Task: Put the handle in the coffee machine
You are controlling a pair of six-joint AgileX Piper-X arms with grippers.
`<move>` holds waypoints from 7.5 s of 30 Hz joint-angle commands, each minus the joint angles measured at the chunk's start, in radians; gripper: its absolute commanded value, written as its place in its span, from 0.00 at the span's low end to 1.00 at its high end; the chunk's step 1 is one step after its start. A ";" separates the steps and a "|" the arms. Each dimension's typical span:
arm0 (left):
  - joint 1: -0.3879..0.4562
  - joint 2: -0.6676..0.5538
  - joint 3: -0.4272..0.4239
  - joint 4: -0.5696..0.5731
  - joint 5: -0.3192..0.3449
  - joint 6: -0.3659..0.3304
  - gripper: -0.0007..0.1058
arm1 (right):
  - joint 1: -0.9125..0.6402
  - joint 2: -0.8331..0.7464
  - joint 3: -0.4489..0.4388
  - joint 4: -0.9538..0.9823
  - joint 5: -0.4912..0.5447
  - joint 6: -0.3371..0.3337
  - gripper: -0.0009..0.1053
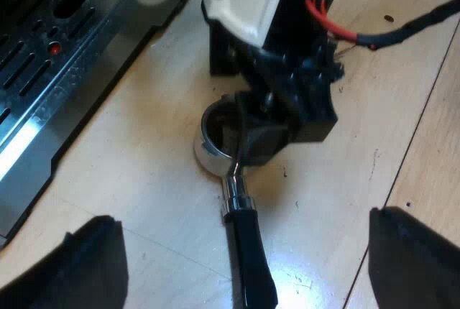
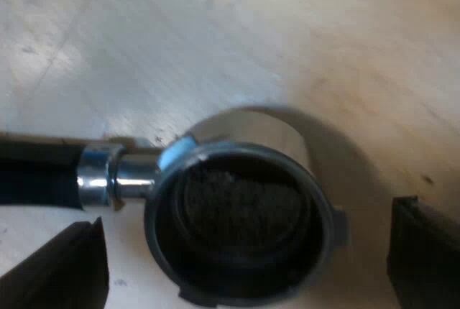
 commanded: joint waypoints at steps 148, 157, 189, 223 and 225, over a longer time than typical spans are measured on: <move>-0.005 0.154 0.244 -0.349 0.074 0.231 0.60 | -0.115 -0.189 -0.216 0.364 -0.184 0.070 0.01; -0.005 0.154 0.244 -0.328 0.074 0.231 0.40 | -0.115 -0.189 -0.216 0.359 -0.184 0.070 0.01; -0.005 0.154 0.244 -0.335 0.074 0.231 0.01 | -0.115 -0.189 -0.216 0.357 -0.184 0.075 0.38; 0.337 0.154 0.240 -0.327 0.145 0.166 0.01 | -0.112 -0.503 -0.216 0.262 0.101 0.031 1.00; 0.381 0.154 0.240 -0.330 0.148 0.168 0.01 | -0.112 -0.509 -0.216 0.262 0.101 0.031 1.00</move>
